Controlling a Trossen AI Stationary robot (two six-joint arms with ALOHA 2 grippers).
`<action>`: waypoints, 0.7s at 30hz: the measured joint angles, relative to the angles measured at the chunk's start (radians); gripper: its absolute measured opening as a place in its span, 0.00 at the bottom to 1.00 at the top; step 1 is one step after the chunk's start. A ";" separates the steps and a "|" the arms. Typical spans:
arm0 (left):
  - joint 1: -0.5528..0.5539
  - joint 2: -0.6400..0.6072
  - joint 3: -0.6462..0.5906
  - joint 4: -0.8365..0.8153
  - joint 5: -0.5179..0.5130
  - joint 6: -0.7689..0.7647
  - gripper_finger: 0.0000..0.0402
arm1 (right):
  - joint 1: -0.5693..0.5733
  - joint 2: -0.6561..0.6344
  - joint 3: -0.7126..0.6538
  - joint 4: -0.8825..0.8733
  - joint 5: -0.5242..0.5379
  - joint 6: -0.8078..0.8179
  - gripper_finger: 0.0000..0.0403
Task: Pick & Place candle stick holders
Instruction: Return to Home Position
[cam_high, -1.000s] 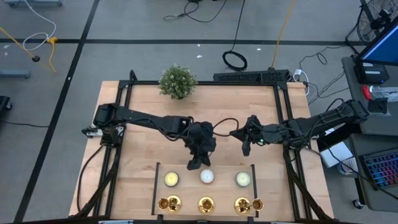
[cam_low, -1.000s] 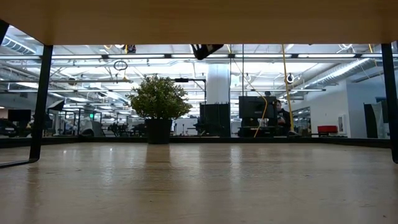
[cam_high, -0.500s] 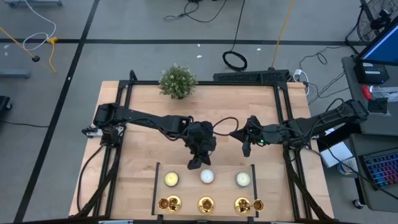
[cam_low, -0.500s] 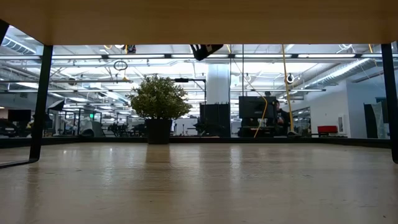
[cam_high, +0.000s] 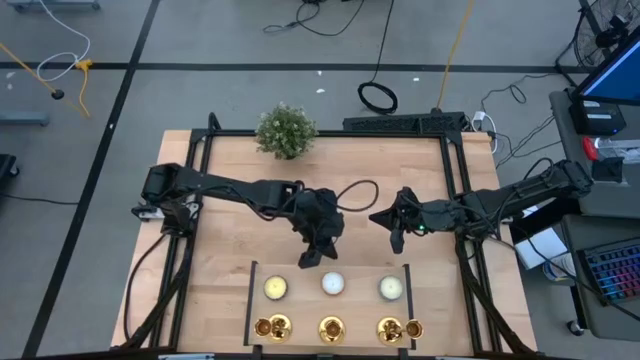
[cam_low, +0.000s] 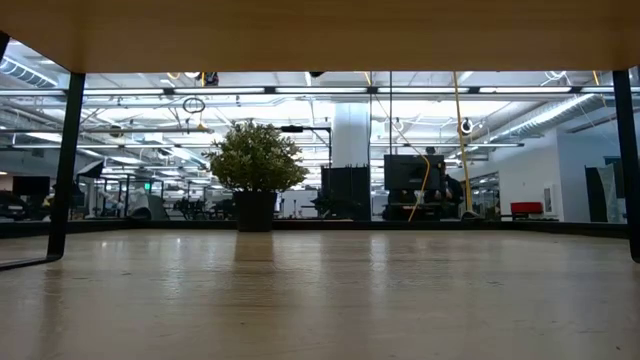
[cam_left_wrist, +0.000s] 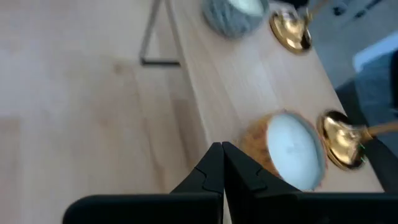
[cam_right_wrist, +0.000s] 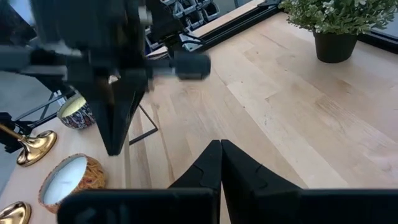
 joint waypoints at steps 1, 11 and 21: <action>0.003 -0.010 0.001 0.006 -0.016 0.002 0.00 | 0.000 0.000 0.000 -0.003 0.000 0.000 0.00; 0.035 -0.112 0.002 0.038 -0.152 -0.028 0.00 | -0.001 0.000 0.000 -0.022 -0.066 -0.026 0.00; 0.010 -0.147 0.001 0.013 -0.167 -0.045 0.00 | 0.019 0.000 0.000 -0.176 -0.211 0.044 0.00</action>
